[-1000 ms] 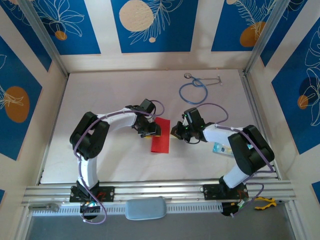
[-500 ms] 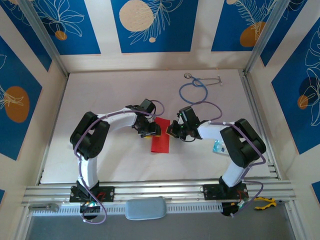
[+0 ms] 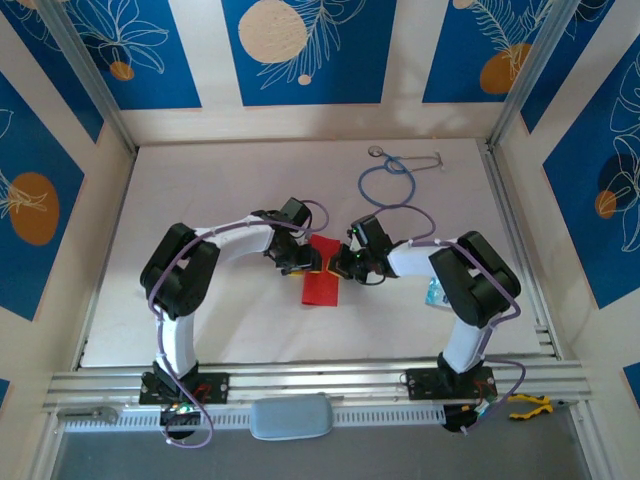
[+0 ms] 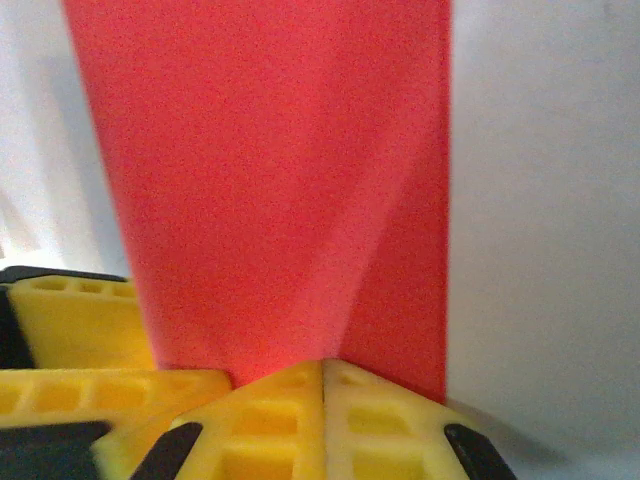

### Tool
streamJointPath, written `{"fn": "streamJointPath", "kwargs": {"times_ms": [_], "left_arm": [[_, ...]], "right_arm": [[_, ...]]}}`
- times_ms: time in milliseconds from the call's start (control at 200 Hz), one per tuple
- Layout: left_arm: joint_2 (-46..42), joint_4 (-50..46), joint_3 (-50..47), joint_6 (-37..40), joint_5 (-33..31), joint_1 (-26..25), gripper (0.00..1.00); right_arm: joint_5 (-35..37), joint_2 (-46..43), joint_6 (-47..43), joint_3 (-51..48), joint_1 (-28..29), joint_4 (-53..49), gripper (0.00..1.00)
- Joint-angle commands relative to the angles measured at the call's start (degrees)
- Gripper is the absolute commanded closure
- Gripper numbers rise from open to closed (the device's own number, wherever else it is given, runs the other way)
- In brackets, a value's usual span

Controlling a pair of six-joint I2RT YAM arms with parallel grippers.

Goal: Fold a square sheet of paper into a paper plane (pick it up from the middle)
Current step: Hold the square sheet of paper at the center of the table, then first fold the square sheet of paper in half at the center of the table.

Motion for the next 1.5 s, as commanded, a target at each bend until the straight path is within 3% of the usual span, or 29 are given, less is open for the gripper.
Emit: {"fn": "streamJointPath", "kwargs": {"times_ms": [0, 155, 340, 500, 660, 905, 1496], "left_arm": [[4.6, 2.0, -0.9, 0.9, -0.4, -1.5, 0.48], [2.4, 2.8, -1.3, -0.3, 0.3, -1.5, 0.46], [-5.1, 6.7, -3.5, -3.8, 0.2, -0.9, 0.39], [-11.3, 9.3, -6.6, -5.5, -0.5, 0.9, 0.38], [-13.5, 18.3, -11.5, -7.1, 5.9, 3.2, 0.64], [-9.4, 32.4, -13.5, -10.5, 15.5, 3.6, 1.00], [-2.9, 32.5, -15.8, -8.0, 13.5, 3.7, 1.00]], "right_arm": [[0.1, 1.3, -1.6, -0.1, 0.5, -2.8, 1.00], [1.6, 1.6, -6.3, -0.5, -0.5, -7.0, 1.00], [-3.2, 3.5, -14.6, 1.5, -3.8, -8.9, 1.00], [-8.9, 6.1, -21.0, 5.1, -7.1, -12.2, 1.00], [-9.0, 7.0, -24.0, 7.9, -7.8, -16.4, 1.00], [-8.1, 6.9, -23.7, 7.6, -7.8, -16.6, 1.00], [-6.0, 6.5, -22.3, 6.5, -7.3, -15.9, 1.00]]}}
